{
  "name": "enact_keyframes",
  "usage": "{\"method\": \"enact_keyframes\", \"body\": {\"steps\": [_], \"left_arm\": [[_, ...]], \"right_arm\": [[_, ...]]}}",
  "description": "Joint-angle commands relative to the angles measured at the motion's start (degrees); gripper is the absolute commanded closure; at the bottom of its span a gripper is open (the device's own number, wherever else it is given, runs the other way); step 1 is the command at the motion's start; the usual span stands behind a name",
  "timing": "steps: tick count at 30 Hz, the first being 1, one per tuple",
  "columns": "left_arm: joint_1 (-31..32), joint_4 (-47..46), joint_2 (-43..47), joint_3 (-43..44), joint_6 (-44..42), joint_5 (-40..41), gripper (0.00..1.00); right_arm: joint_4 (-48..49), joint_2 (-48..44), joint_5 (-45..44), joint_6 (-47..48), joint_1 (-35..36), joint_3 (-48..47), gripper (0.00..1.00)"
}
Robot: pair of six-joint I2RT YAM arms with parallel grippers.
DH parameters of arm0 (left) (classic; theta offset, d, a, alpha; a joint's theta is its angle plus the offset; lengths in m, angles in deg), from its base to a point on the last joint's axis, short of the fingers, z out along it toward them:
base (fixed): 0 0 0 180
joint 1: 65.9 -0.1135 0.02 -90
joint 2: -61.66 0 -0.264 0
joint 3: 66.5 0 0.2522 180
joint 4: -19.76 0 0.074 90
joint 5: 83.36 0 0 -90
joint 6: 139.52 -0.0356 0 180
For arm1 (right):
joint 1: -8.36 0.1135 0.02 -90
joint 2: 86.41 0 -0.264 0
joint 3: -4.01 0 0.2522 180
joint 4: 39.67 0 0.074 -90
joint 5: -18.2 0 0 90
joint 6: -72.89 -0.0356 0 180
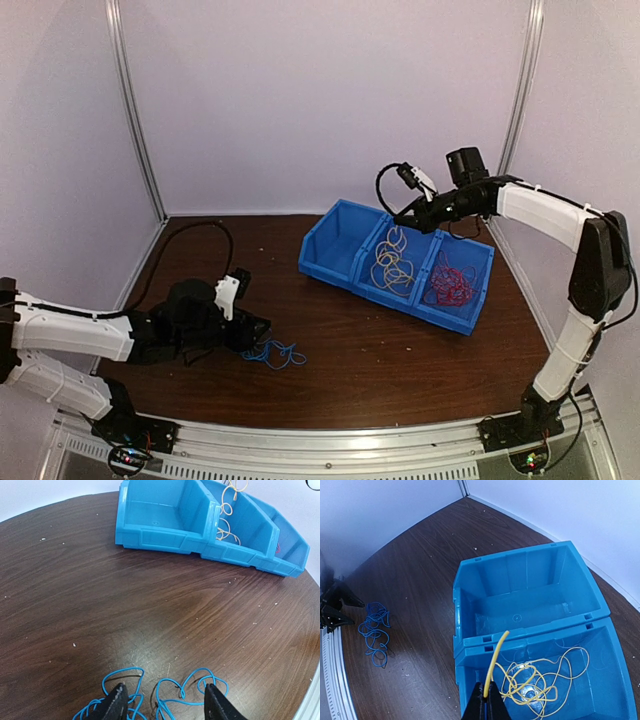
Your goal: Untangle the cables
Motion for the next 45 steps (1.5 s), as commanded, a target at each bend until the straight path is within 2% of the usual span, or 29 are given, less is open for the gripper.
{"method": "enact_keyframes", "body": {"steps": [1, 2, 4, 6, 11, 18, 22, 26, 30, 40, 45], "left_arm": [[0.0, -1.7, -1.2, -0.3, 0.4, 0.9, 0.47], [0.0, -1.6, -1.3, -0.3, 0.4, 0.9, 0.47], [0.0, -1.6, -1.4, -0.3, 0.4, 1.0, 0.47], [0.0, -1.4, -1.4, -0.5, 0.5, 1.2, 0.46], [0.0, -1.0, -0.5, -1.5, 2.3, 3.3, 0.42], [-2.1, -1.3, 0.3, -2.2, 6.9, 5.2, 0.36], [-5.0, 1.7, -1.9, 0.4, 9.1, 4.8, 0.32], [-9.3, 5.7, -6.5, 3.3, 10.9, -0.3, 0.32], [-10.0, 5.3, -9.5, 3.6, 10.6, -3.1, 0.32], [-10.0, -1.4, -11.8, -0.3, 12.9, -7.8, 0.34], [-10.0, -2.3, -12.2, -0.7, 13.4, -9.9, 0.35]], "right_arm": [[1.8, -0.8, -3.3, 0.0, -0.3, 2.8, 1.00], [1.8, -0.5, -4.0, -0.3, -0.3, 3.2, 0.98], [0.8, 0.7, -5.7, -0.7, -0.2, 3.0, 0.80], [-0.8, 1.3, -7.0, -0.6, -0.3, 2.2, 0.70], [-0.1, -1.2, -8.9, -0.7, 0.1, 3.3, 0.56], [-4.1, 0.3, -10.6, 4.8, 5.3, 4.3, 0.54], [-3.1, 1.3, -10.5, 4.9, 8.8, 5.5, 0.54], [-2.5, 2.4, -11.4, 5.9, 14.2, 6.3, 0.54], [-2.6, 4.1, -10.5, 8.2, 19.6, 5.9, 0.54], [-5.1, 15.0, -9.5, 14.8, 32.8, -3.4, 0.48], [-6.2, 21.9, -13.5, 14.4, 37.7, -10.7, 0.48]]}}
